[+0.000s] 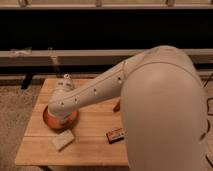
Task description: Place the ceramic cup in the ceramic bowl
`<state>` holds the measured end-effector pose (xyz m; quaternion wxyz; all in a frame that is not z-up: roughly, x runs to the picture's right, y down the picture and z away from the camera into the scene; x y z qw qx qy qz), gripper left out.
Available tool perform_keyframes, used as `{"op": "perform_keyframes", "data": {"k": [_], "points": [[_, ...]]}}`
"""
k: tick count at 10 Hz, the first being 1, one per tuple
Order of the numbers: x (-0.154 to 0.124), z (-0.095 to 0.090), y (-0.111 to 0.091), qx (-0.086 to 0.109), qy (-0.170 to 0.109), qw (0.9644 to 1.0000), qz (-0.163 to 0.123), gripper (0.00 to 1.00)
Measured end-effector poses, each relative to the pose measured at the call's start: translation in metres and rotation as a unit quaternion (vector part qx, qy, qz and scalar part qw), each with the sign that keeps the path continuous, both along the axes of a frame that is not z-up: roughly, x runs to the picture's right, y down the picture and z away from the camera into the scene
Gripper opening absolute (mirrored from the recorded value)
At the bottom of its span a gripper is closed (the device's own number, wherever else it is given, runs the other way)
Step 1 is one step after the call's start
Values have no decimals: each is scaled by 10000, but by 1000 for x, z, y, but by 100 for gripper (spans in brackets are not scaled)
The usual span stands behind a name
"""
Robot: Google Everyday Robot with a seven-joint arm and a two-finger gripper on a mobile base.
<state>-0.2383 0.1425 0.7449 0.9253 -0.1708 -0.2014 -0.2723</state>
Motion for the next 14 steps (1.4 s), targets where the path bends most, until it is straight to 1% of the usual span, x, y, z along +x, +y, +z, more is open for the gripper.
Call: {"op": "perform_keyframes", "data": {"k": [1,2,4,6,7,8,10,12,13,14], "points": [[-3,3,-2,9,18,10000,14,80],[-4,8,-6,39,72,10000,42,80],[-9,10,-7,75,80,9999,45,80],[-5,12,-11,110,123,9998,72,80],[-1,11,-15,132,109,9998,94,80],[8,7,-24,175,111,9997,133,80],[25,-14,-46,196,68,9996,204,80],[63,-43,-71,169,106,9995,261,80],[72,-53,-77,152,101,9995,264,80],[76,-58,-79,138,95,9995,269,80]]}}
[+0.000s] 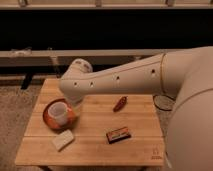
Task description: Place the ceramic cup in the ceramic bowl
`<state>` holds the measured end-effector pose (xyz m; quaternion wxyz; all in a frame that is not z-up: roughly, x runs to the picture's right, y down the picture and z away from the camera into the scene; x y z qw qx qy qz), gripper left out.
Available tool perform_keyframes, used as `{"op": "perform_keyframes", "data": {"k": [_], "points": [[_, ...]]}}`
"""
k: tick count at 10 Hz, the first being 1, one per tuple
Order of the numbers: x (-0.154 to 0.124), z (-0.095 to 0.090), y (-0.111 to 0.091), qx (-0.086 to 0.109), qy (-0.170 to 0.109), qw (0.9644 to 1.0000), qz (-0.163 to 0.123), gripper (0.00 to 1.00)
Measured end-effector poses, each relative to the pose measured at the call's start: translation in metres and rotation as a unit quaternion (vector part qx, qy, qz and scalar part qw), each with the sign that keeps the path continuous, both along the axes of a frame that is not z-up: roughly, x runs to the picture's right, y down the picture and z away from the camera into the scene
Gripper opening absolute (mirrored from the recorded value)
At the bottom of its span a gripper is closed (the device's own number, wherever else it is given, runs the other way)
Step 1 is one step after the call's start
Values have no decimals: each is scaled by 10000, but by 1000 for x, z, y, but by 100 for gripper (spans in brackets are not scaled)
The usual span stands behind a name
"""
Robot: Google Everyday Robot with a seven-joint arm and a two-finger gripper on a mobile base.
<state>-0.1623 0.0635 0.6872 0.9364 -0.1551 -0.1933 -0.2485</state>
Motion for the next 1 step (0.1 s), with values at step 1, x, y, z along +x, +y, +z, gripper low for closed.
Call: {"op": "perform_keyframes", "data": {"k": [1], "points": [[2,-2,-1,0,-1,10000,-1,80]]}}
